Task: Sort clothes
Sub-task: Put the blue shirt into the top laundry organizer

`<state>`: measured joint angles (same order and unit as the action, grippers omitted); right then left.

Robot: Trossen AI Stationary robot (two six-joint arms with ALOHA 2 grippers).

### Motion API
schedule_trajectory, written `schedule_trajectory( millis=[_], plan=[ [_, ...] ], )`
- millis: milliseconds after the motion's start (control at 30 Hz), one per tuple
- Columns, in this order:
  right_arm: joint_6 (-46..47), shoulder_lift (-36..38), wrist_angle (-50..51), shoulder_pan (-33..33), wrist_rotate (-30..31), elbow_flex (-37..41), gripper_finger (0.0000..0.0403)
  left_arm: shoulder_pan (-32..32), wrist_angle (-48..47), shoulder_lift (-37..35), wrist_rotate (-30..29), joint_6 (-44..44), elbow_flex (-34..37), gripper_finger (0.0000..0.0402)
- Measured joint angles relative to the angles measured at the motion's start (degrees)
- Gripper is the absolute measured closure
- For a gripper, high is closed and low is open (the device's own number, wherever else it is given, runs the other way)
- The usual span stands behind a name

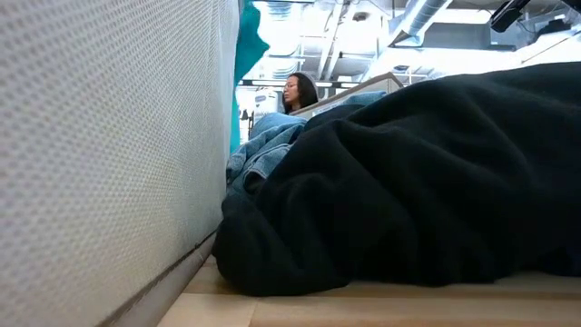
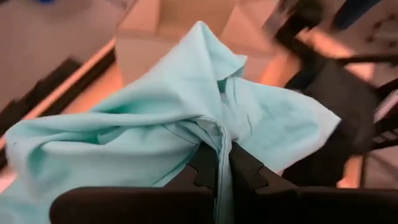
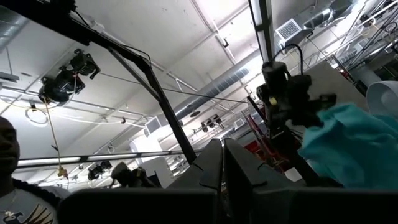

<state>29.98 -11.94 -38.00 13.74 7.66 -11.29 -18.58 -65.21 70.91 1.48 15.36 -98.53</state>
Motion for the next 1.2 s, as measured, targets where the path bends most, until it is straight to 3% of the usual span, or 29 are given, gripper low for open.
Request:
schedule_trajectory(
  millis=[267, 433, 733, 1033, 1200],
  plan=[
    [0.6, 0.0, 1.4, 0.0, 0.0, 0.0, 0.0367, 2.0, 11.4, 0.4, 1.8, -3.2, -5.9, 0.0396],
    [5.8, 0.0, 2.1, 0.0, 0.0, 0.0, 0.0367, 3.5, 22.8, 0.4, 4.5, -3.5, -6.8, 0.0396],
    [4.2, 0.0, 5.0, 0.0, 0.0, 0.0, 0.0367, 7.4, 42.2, 0.4, 9.3, -3.2, -6.8, 0.0396],
    [4.1, 0.0, 5.5, 0.0, 0.0, 0.0, 0.0367, 11.6, 49.6, 0.3, 21.0, -5.3, -6.8, 0.0396],
    [4.1, 0.0, 3.4, 0.0, 0.1, 0.0, 0.0367, 15.8, 49.6, 0.0, 22.3, -9.6, -6.8, 0.0396]
  ],
)
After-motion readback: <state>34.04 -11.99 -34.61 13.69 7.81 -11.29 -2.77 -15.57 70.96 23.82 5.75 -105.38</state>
